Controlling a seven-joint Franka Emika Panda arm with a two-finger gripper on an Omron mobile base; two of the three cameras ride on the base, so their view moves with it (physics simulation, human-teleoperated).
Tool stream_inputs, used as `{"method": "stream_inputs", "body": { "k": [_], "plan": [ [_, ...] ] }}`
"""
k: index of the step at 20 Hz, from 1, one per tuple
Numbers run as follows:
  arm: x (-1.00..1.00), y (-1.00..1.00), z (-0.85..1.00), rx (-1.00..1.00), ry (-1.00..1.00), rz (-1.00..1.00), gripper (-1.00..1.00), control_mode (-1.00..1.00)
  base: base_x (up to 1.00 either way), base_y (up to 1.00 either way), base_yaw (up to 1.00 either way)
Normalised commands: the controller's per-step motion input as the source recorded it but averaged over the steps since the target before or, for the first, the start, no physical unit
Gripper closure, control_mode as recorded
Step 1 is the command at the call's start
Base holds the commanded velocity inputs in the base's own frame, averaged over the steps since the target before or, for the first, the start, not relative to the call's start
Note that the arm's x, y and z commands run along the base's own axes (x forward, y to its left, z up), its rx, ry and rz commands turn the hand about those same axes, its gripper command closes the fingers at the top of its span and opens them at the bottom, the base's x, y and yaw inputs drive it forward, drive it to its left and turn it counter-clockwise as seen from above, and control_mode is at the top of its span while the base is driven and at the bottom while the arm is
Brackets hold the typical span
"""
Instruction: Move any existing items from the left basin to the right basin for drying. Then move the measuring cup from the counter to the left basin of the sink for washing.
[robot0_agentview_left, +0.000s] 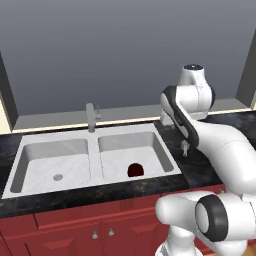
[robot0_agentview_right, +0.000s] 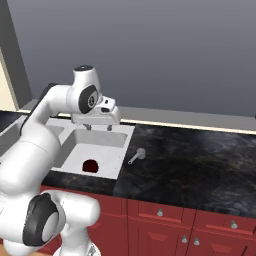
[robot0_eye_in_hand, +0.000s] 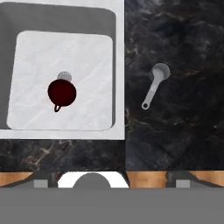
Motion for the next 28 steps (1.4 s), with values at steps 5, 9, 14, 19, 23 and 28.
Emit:
{"method": "stream_inputs", "body": {
  "k": [5, 9, 14, 19, 23, 28],
  "plan": [
    [-0.02, -0.56, -0.77, -0.06, 0.14, -0.13, -1.0, -1.0, 0.0, 0.0, 0.0],
    [-0.03, -0.19, -0.09, 0.05, 0.03, -0.06, -1.0, -1.0, 0.0, 0.0, 0.0],
    [0.17, -0.43, -0.15, 0.04, 0.01, 0.0, -1.0, -1.0, 0.0, 0.0, 0.0],
    [0.27, -0.33, -0.5, 0.01, 0.02, 0.0, -1.0, -1.0, 0.0, 0.0, 0.0],
    [0.38, -0.15, -0.49, 0.0, 0.05, 0.0, -1.0, -1.0, 0.0, 0.0, 0.0],
    [0.3, -0.02, -0.3, 0.01, 0.02, 0.0, -1.0, -1.0, 0.0, 0.0, 0.0]
  ]
}}
